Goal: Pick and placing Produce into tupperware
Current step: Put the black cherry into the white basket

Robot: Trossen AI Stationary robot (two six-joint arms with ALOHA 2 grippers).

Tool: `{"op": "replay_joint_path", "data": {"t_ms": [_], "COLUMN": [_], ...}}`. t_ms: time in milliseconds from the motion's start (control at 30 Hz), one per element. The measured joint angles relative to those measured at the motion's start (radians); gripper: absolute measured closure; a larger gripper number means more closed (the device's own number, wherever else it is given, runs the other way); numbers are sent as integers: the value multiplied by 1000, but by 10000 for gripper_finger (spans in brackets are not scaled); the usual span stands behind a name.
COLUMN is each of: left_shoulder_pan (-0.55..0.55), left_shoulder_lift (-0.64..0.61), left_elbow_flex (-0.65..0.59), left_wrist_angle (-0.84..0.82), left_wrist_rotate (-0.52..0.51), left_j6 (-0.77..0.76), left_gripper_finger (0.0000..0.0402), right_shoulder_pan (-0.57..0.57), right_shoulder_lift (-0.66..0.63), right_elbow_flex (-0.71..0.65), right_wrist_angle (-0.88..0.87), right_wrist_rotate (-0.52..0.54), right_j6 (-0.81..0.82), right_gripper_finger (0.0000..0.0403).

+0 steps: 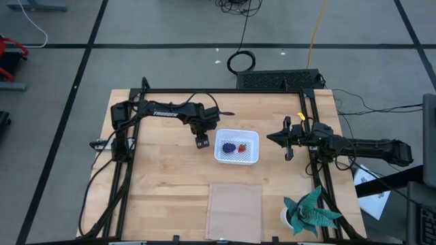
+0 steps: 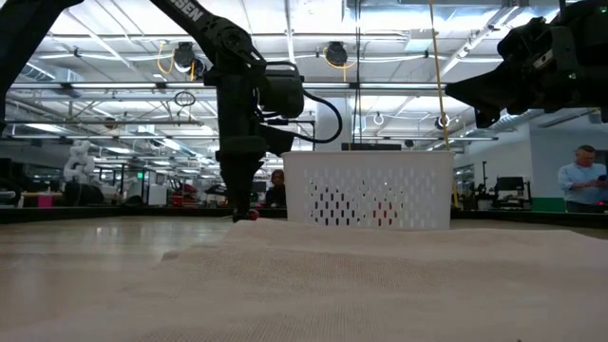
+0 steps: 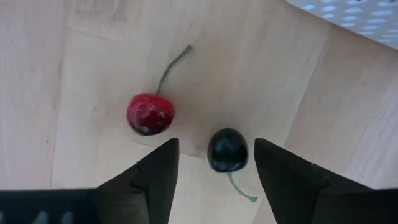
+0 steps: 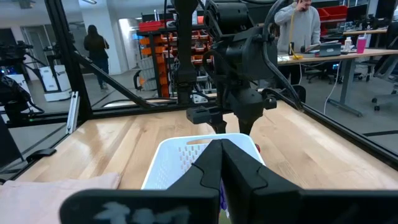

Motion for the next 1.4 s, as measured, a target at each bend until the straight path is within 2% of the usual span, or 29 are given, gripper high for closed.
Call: {"op": "replay_joint_path", "data": {"t_ms": [400,1100,1400], "left_shoulder_pan": [0,3,3], "left_shoulder_lift": [5,5,5], "left_elbow_flex": [-60,-67,-67], "left_wrist_angle": [42,117,105], "left_wrist_rotate": [-16,-26,-26], "left_j6": [-39,42,-23], "left_gripper_finger": [192,192,193], "right_shoulder_pan": [0,0,0], "right_shoulder_lift": [0,0,0], "right_elbow_flex": [0,-1,-1], "right_wrist_angle": [0,0,0], "right_wrist_rotate": [0,0,0], "right_j6": [0,0,0], "right_gripper_finger": [403,403,403]}}
